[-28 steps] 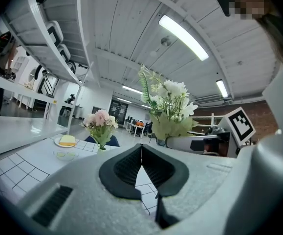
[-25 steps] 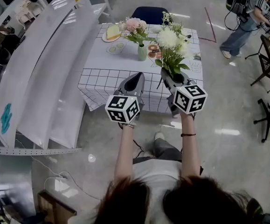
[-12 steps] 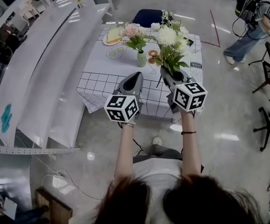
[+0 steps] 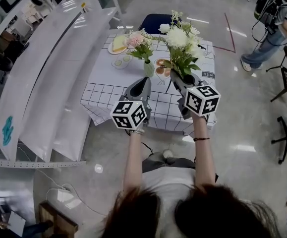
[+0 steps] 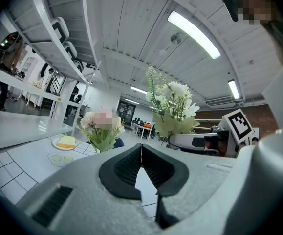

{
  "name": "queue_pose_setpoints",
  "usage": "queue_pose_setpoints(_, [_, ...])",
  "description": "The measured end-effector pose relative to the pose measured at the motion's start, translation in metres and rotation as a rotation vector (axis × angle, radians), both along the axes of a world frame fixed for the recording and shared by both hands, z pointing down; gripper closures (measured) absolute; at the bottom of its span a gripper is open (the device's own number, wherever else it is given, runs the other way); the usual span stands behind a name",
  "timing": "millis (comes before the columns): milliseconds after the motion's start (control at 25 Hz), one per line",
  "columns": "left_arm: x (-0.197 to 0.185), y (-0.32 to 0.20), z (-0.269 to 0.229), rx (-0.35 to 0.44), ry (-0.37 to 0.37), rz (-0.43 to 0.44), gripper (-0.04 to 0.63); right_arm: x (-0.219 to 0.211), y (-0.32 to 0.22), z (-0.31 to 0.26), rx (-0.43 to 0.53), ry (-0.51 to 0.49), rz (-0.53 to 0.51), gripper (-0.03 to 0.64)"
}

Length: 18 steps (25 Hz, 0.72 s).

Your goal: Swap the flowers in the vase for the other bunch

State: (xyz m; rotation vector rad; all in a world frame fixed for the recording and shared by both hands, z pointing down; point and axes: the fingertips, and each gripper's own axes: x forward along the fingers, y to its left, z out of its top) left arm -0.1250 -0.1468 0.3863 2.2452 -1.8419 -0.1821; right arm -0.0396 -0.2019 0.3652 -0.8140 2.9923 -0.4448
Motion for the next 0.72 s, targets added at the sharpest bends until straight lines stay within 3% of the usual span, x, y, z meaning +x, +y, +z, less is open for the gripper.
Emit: queue_pose_setpoints(720, [-0.028,-0.040,0.025,-0.060,0.037,-0.011,0.583,-0.010,-0.042,0.021,-0.066,-0.009,0.018,0.564])
